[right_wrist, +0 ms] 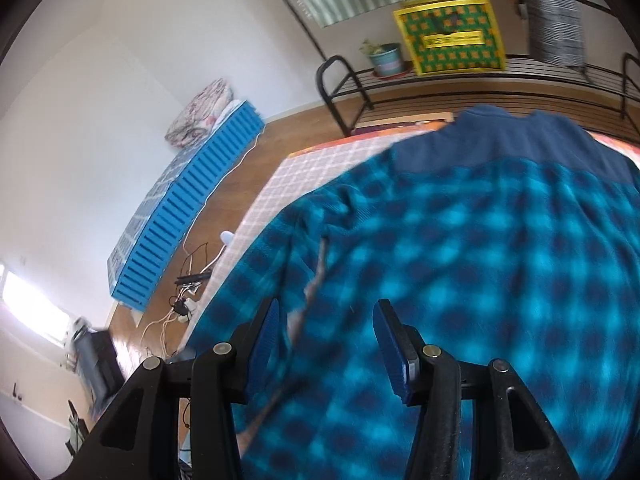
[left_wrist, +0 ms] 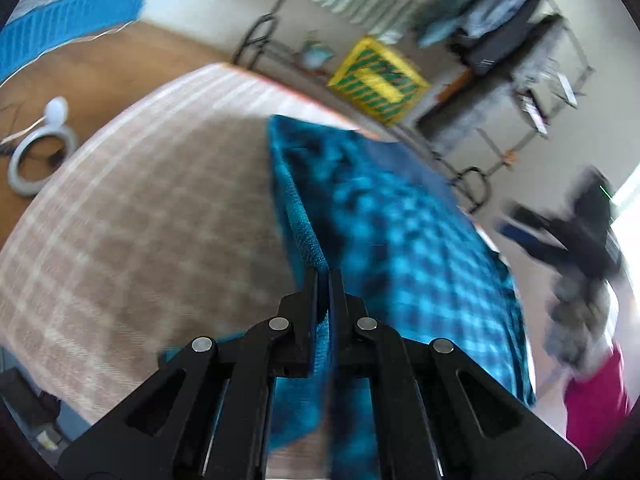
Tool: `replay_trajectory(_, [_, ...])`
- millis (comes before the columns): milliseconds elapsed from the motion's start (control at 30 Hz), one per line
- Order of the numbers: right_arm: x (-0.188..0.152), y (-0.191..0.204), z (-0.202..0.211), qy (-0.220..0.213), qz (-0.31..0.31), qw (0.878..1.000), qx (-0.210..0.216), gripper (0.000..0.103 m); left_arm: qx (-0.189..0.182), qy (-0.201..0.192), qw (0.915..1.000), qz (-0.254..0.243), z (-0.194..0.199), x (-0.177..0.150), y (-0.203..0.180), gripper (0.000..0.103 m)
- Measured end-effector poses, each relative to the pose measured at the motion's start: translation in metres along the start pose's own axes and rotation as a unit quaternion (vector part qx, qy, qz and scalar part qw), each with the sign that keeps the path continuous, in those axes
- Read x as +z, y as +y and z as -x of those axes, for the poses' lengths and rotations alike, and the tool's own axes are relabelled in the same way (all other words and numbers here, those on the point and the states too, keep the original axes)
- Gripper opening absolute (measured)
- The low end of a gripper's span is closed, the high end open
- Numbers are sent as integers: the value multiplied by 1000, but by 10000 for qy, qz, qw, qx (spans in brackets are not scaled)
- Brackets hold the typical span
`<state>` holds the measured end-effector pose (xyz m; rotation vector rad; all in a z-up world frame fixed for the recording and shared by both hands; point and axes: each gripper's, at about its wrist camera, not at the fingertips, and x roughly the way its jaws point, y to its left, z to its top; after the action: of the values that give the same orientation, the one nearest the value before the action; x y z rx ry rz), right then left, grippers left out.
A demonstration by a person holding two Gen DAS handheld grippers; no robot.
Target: Fold large clothes
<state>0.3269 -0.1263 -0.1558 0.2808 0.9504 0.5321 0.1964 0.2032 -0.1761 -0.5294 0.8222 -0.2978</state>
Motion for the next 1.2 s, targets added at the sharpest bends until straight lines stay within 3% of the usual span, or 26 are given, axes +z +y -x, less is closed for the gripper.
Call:
replay_trajectory(200, [60, 17, -75, 404, -136, 9977, 531, 52, -307, 48, 9983, -487, 1, -12, -42, 2])
replay_trajectory(400, [96, 31, -144, 684, -446, 9935, 795, 53, -301, 275, 9948, -928, -12, -26, -66, 2])
replay_trajectory(533, [104, 39, -186, 902, -375, 9939, 505, 52, -318, 315, 9934, -1060, -13, -27, -74, 2])
replay_trajectory(567, [104, 39, -195, 960, -390, 9936, 441, 44, -295, 318, 9931, -1092, -15, -28, -76, 2])
replay_trajectory(600, [104, 39, -203, 1003, -440, 9930, 452, 27, -270, 330, 9927, -1131, -15, -28, -78, 2])
replay_trajectory(667, [102, 34, -209, 1056, -563, 9916, 498, 3, -282, 350, 9920, -1183, -16, -31, -79, 2])
replay_trajectory(700, [102, 31, -209, 1039, -592, 9917, 480, 1, -283, 349, 9914, -1230, -15, -32, -81, 2])
replay_trajectory(900, [101, -2, -171, 719, -509, 9957, 278, 0, -192, 414, 9857, -1620, -15, -45, -99, 2])
replay_trajectory(1067, [73, -70, -137, 531, -1030, 9931, 158, 0, -141, 586, 9771, -2040, -19, -68, -124, 2])
replay_trajectory(1200, [53, -109, -140, 614, -1343, 9890, -105, 0, -224, 896, 9681, -2330, -30, -93, -140, 2])
